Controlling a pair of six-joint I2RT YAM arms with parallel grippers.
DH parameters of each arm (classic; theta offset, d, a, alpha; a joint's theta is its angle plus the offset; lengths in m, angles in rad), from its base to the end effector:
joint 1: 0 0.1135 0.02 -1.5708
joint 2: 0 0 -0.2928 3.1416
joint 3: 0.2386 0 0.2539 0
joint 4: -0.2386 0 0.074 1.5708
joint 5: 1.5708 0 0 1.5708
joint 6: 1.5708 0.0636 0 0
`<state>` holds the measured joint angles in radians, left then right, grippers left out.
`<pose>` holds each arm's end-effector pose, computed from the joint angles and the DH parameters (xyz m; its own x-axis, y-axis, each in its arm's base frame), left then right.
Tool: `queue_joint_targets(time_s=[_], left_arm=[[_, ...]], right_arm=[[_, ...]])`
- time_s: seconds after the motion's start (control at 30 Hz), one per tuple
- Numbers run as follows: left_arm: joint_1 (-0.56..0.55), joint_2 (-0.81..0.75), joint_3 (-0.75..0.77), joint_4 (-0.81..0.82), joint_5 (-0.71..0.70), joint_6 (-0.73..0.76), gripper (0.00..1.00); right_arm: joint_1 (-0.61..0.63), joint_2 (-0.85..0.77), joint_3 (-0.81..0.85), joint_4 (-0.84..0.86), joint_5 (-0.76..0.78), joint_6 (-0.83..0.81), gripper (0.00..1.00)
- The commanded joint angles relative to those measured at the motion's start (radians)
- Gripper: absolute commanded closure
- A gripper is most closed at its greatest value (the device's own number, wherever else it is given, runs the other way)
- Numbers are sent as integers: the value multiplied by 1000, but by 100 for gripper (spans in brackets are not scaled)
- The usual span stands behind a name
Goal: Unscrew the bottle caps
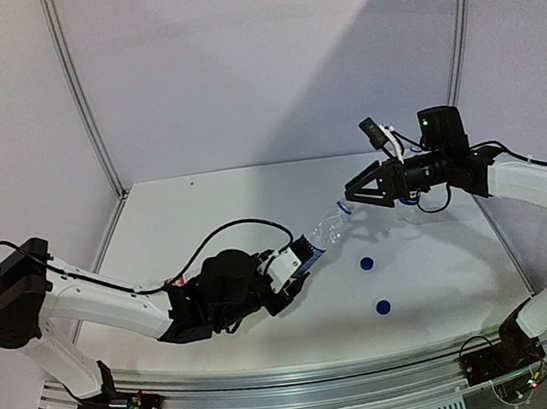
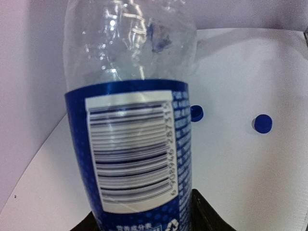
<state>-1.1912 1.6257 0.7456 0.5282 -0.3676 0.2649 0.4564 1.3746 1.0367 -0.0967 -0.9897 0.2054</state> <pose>0.1564 -0.3302 0.2080 0.0709 0.4815 -0.8735 0.7493 0.5523 0.3653 0.2588 0.1863 0.3297 -0.5582 -0.1493 -0.8162 -0.8260 0.1931 0.5295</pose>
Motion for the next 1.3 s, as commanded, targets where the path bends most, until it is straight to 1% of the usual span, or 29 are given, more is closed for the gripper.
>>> queue_joint_targets(time_s=[0.0, 0.2, 0.37, 0.5, 0.77, 0.8, 0.87, 0.93, 0.97, 1.0, 1.03, 1.07, 1.1, 1.13, 1.27], left_arm=[[-11, 19, 27, 17, 15, -18, 52], [-13, 16, 23, 27, 16, -27, 52], [-13, 13, 22, 34, 19, -39, 51], [-13, 16, 21, 38, 11, -42, 51], [-13, 17, 23, 42, 13, -43, 51], [-13, 18, 23, 41, 13, -44, 49], [-13, 25, 26, 35, 5, -42, 45], [-14, 38, 40, 17, -20, -42, 37], [-15, 45, 47, 4, -39, -43, 34], [-15, 51, 54, -8, -55, -44, 30], [-15, 58, 58, -15, -71, -44, 27], [-15, 61, 58, -17, -89, -47, 19], [-15, 62, 56, -18, -103, -51, 6], [-15, 62, 51, -16, -109, -51, 1], [-15, 51, 50, -33, -120, -65, 1]], right_arm=[[52, 24, 36, -43, -5, -60, 19], [74, 37, 39, -33, -6, -70, 28], [79, 44, 37, -28, -15, -76, 39], [81, 39, 34, -32, -9, -85, 44], [81, 41, 36, -37, 7, -98, 66], [81, 41, 37, -38, 10, -100, 70], [81, 40, 47, -65, 27, -118, 79], [81, 40, 86, -149, 76, -173, 89], [81, 42, 116, -212, 105, -203, 92], [81, 44, 146, -278, 145, -272, 94], [81, 45, 182, -342, 186, -304, 95], [81, 45, 214, -402, 223, -344, 96], [81, 42, 242, -456, 268, -388, 97], [82, 37, 266, -504, 314, -413, 97], [80, -12, 329, -636, 522, -497, 98]])
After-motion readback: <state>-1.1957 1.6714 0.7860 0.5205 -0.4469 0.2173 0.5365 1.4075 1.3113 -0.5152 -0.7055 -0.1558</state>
